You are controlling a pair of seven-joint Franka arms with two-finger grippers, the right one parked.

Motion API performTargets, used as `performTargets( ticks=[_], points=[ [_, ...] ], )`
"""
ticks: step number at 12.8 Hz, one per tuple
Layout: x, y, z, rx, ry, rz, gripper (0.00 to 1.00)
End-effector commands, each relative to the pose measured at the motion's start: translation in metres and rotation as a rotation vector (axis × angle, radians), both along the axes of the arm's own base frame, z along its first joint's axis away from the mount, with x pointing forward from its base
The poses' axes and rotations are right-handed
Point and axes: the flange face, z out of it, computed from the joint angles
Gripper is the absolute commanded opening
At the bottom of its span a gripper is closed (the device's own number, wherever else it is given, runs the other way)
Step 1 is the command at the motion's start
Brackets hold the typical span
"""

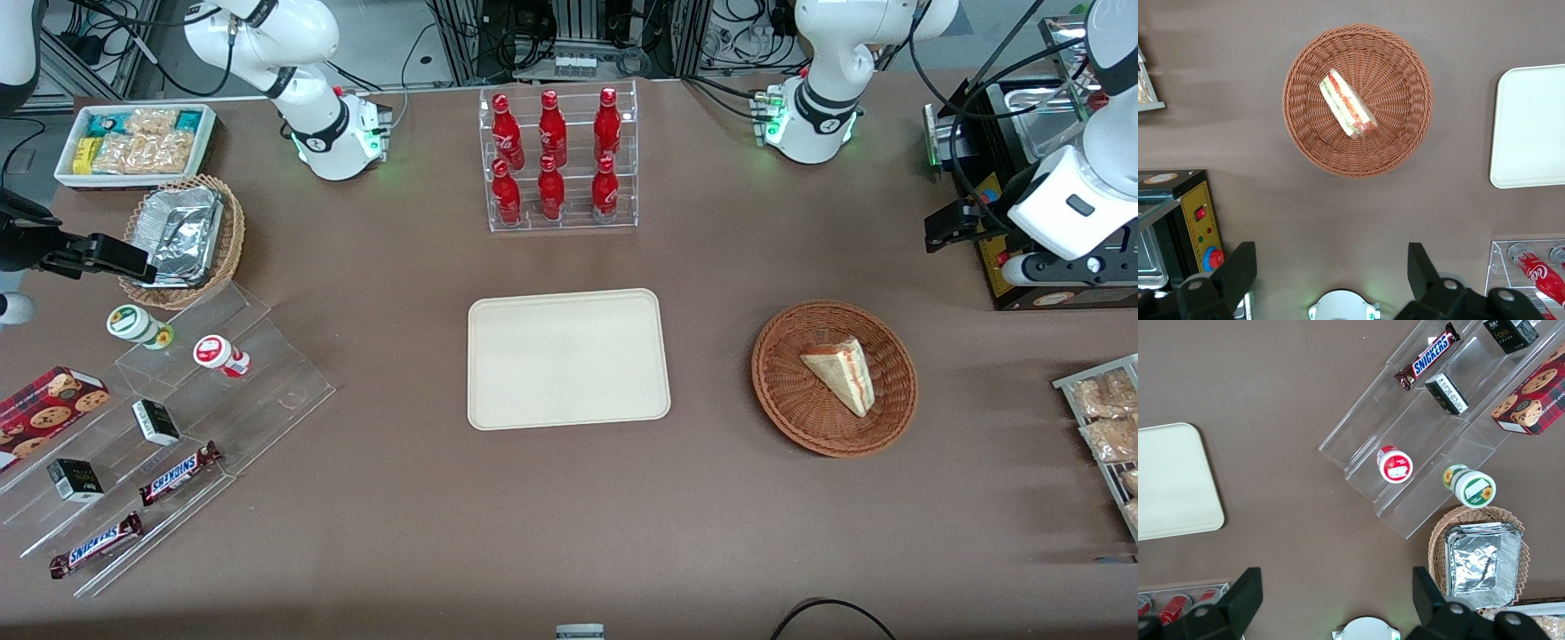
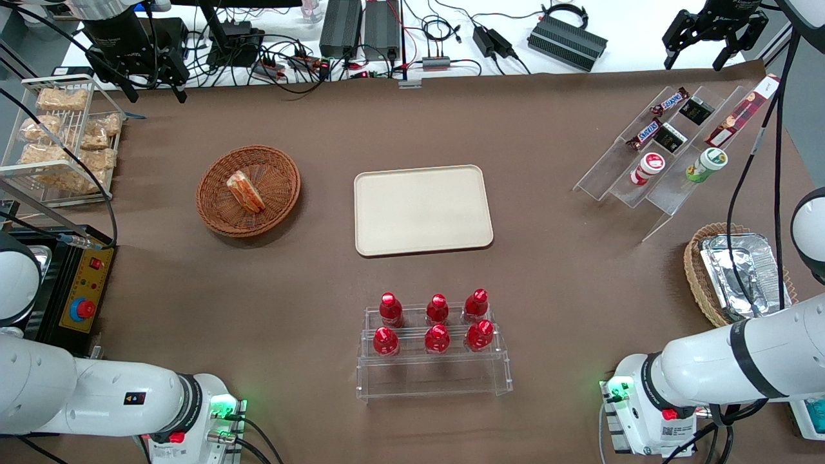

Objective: Place sandwich from basket to tray
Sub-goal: 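Move the left gripper over the wicker basket above the sandwich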

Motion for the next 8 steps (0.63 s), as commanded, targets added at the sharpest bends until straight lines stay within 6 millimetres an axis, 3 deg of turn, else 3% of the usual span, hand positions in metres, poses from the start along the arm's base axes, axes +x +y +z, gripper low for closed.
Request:
performTargets(
  ticks=[1,4,8],
  points=[
    [0.005,-0.001,0.003,0.015,-0.005,-0.018,1.0],
    [0.01,-0.003,-0.009,0.016,-0.015,-0.022,1.0],
    [0.014,-0.021,-0.05,0.015,-0.008,-0.057,1.0]
  ],
)
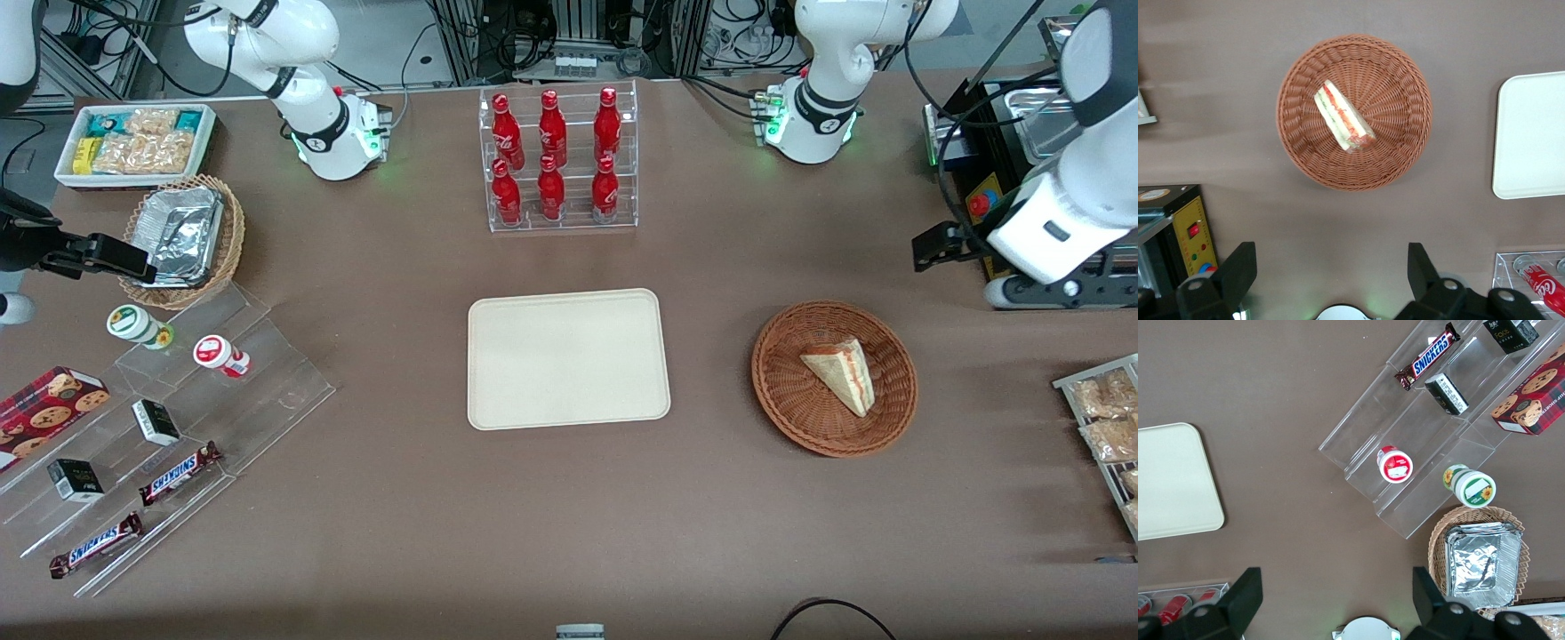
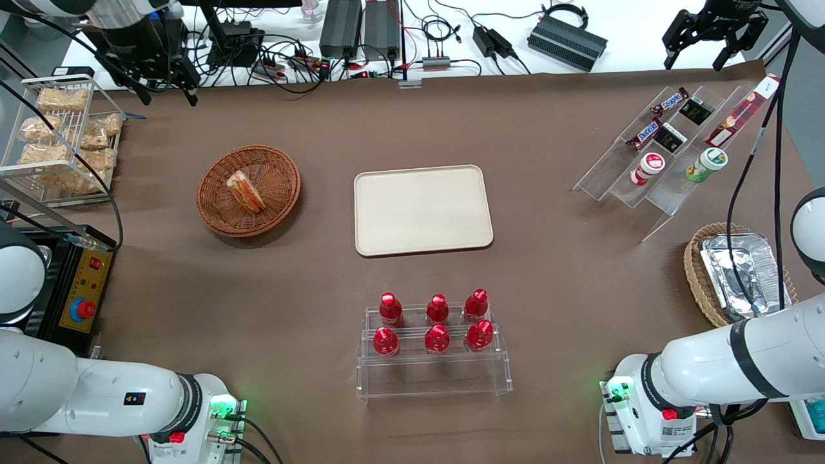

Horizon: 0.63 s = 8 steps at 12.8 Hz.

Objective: Place sandwich from basket to tray
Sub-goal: 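Move the left gripper over the wicker basket above the sandwich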

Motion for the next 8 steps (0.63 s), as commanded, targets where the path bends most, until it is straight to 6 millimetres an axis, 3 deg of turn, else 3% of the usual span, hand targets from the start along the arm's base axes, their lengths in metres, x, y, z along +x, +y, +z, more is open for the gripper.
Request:
performTargets(
  ticks=[1,8],
  points=[
    [0.0,-0.013,-0.027,0.016,-0.004,-0.038,1.0],
    [0.002,-0.007,-0.121,0.011,-0.037,-0.032,1.0]
  ],
)
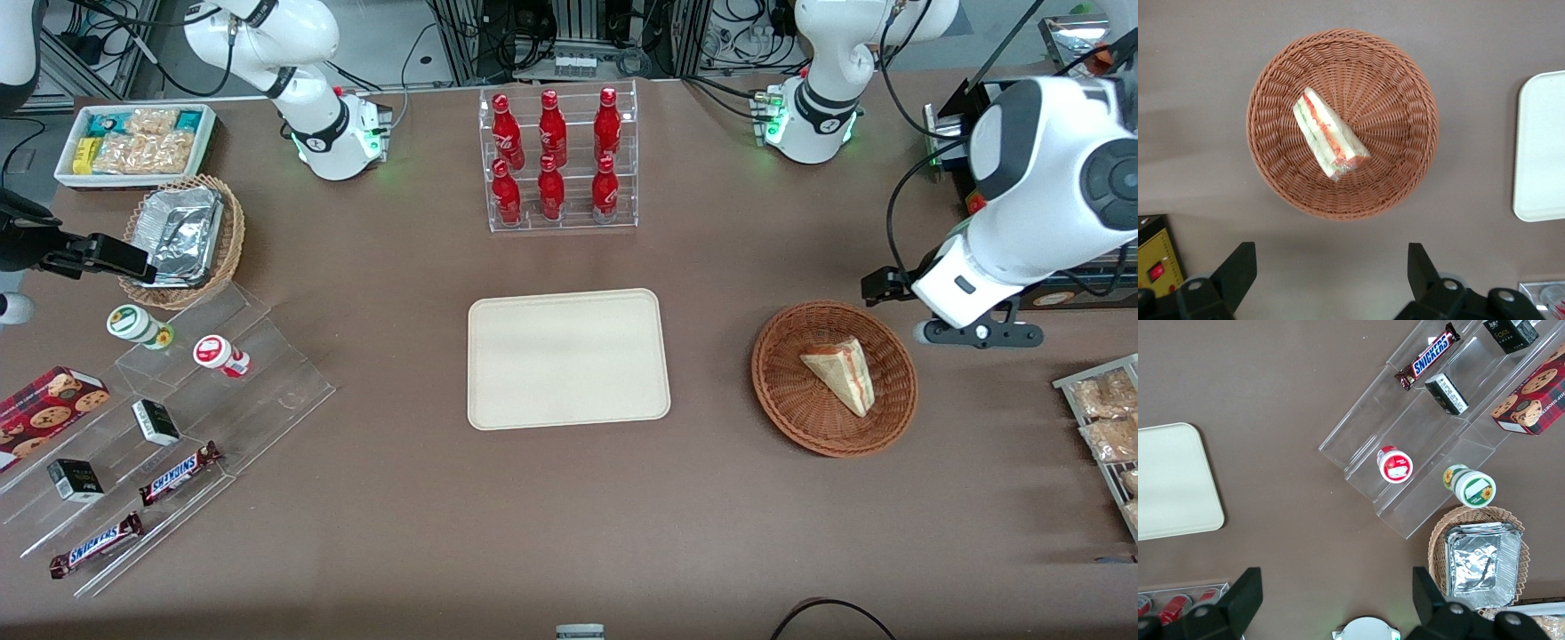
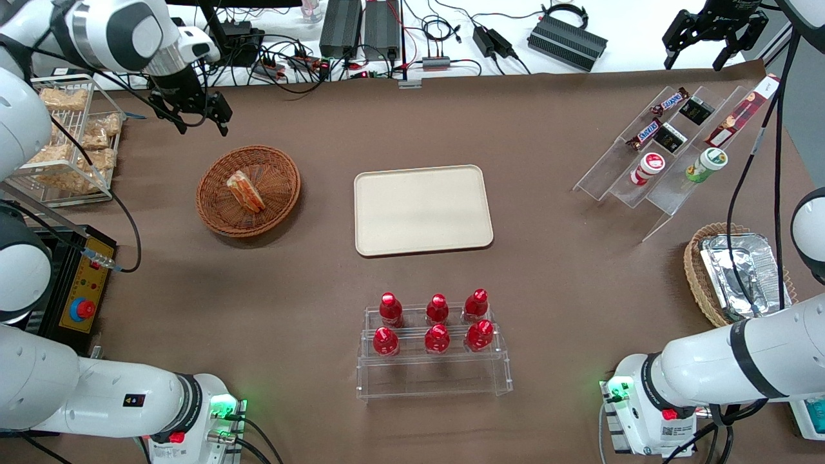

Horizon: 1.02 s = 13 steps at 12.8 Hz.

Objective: Place sandwich from basket to tray
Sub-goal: 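Move the left gripper over the wicker basket above the sandwich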

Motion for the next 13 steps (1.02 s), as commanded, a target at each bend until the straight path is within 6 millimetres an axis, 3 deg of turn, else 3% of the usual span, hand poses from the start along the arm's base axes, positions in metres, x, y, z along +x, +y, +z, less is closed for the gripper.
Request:
performTargets(
  ticks=[1,6,7,9,13],
  points=[
    [-0.001,0.006,-0.032,0.01,-0.019,-0.005,1.0],
    [0.006,0.009,-0.086,0.012,-0.013,0.015,1.0],
    [0.005,0.02,-0.092,0.012,-0.015,0.046,1.0],
    [0.01,0.03,-0.094,0.01,-0.043,0.174,1.0],
    [0.015,0.028,-0.107,0.027,-0.08,0.451,1.0]
  ],
)
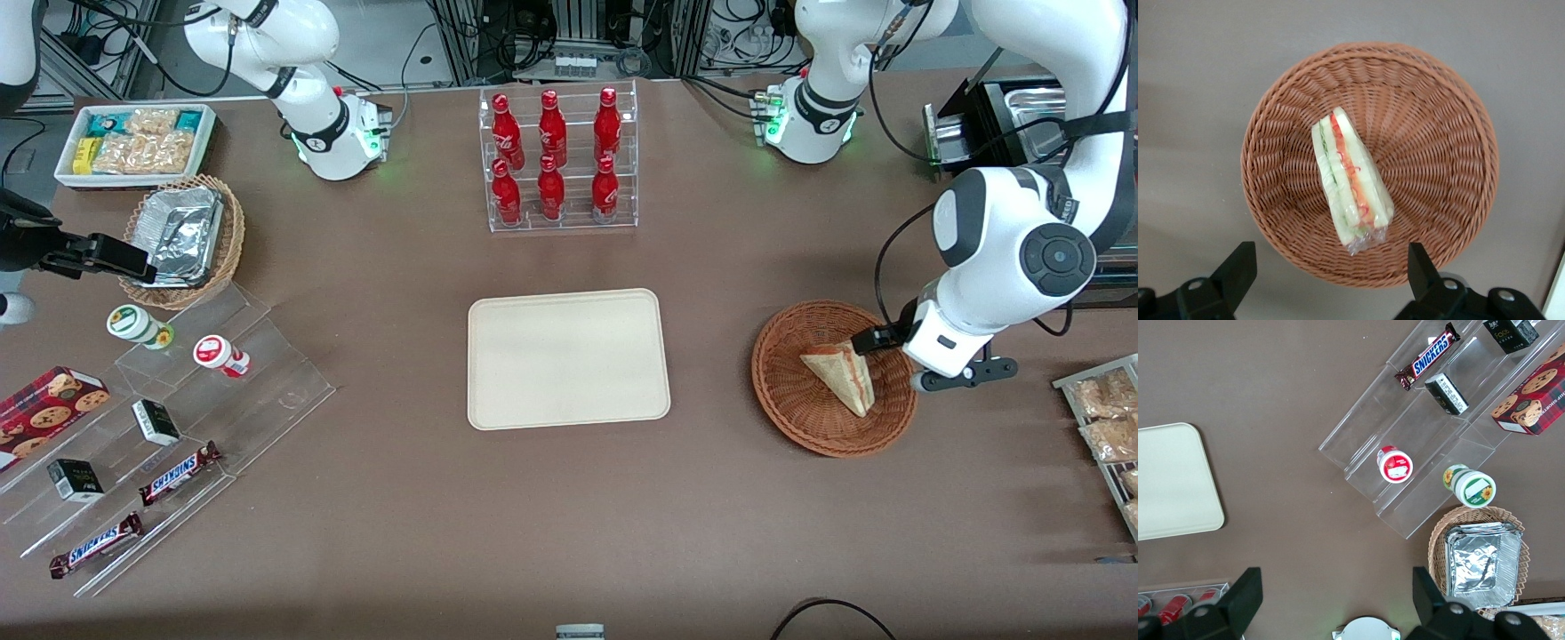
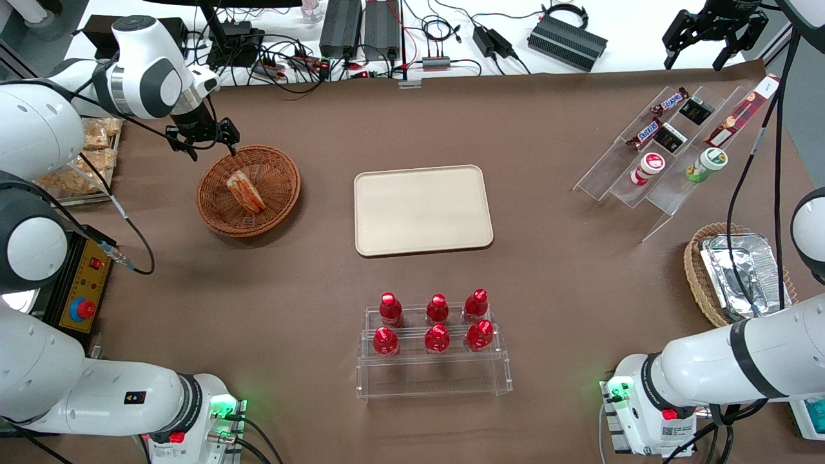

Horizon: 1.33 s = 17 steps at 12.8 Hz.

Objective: Place sandwich from basket to tray
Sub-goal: 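Lower the open left gripper and close it on the wrapped sandwich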

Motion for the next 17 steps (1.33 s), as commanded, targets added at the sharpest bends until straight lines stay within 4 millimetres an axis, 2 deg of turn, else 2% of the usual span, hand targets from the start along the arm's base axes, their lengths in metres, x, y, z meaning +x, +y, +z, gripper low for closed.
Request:
performTargets(
  ticks=[1,2,3,10,14,17],
  points=[
    [-0.003,-0.006,-0.012,0.007,-0.054,0.252,1.0],
    [-0.005,-0.011,-0.017,0.006,-0.086,0.358,1.0],
    [-0.01,-0.012,-0.025,0.004,-0.094,0.385,1.0],
    [-0.029,-0.011,-0.064,0.009,-0.076,0.386,1.0],
    [-0.025,-0.012,-0.082,-0.029,-0.09,0.437,1.0],
    [-0.027,-0.011,-0.103,-0.037,-0.084,0.453,1.0]
  ],
)
